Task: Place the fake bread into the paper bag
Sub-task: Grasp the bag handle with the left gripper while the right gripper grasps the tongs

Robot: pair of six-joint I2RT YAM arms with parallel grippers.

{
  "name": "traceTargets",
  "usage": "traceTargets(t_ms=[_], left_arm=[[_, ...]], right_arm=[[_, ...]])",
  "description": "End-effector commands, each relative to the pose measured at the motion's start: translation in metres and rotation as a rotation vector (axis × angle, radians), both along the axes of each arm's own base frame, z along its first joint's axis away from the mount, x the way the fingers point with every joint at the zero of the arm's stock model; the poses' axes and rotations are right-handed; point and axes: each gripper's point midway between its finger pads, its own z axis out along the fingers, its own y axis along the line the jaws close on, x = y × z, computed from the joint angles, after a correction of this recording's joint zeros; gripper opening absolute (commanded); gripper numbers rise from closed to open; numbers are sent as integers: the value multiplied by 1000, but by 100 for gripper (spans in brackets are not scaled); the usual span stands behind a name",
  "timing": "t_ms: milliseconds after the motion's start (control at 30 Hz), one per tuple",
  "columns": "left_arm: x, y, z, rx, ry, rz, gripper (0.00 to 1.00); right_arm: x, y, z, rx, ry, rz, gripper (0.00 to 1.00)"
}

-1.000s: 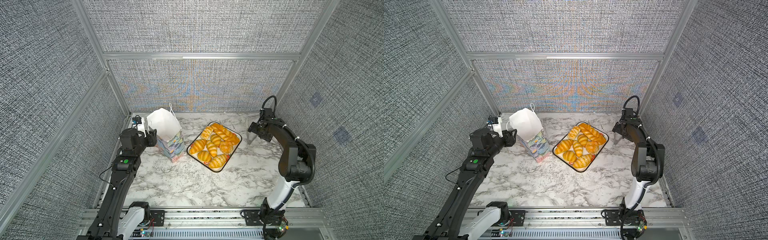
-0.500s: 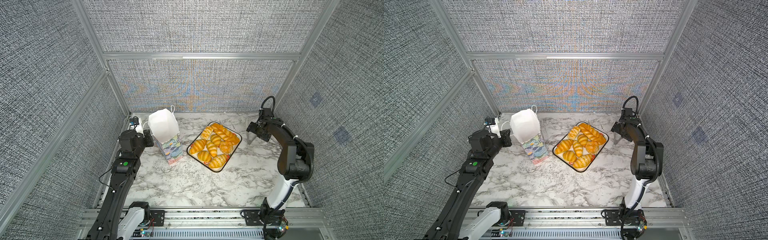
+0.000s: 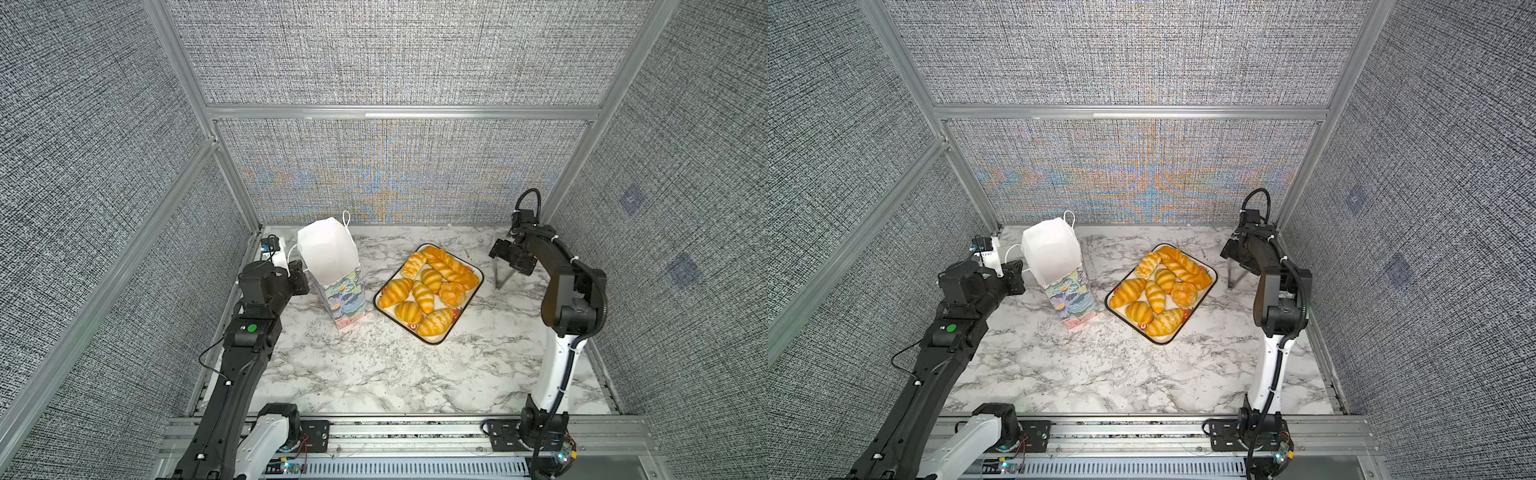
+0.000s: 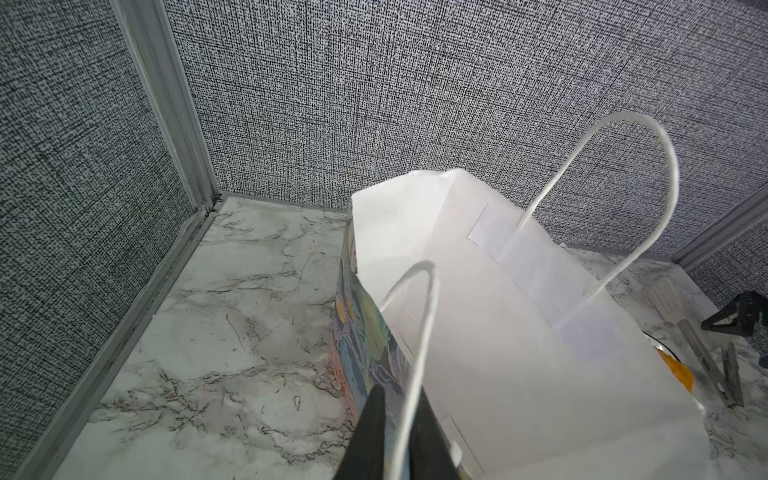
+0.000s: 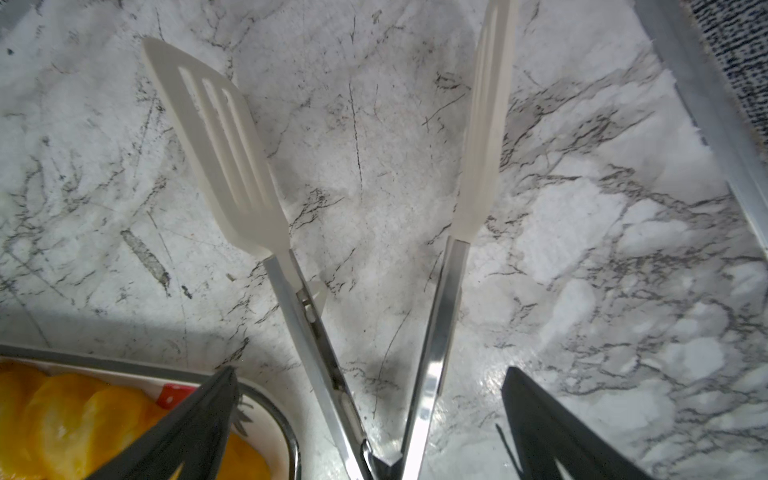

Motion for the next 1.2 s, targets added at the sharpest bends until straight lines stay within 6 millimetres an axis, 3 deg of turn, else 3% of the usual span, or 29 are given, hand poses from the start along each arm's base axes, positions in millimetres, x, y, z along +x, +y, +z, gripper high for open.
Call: traceTargets(t_ms=[0,233,633,1167], left_arm=[[2,-4,5,-10,-24,-21,15],[3,-6,2,-15,-13,-31,15],[3,-3,0,-7,-5,-14,14],[6,-3,-4,-8,9,-11,14]], right_arm=[[-8,5,-11,10,60,25,99],[-16,3,-30,-19,113,41,99],[-13,-1,-52,-43,170,70,99],[-18,-4,-56,-75,188,87,85]])
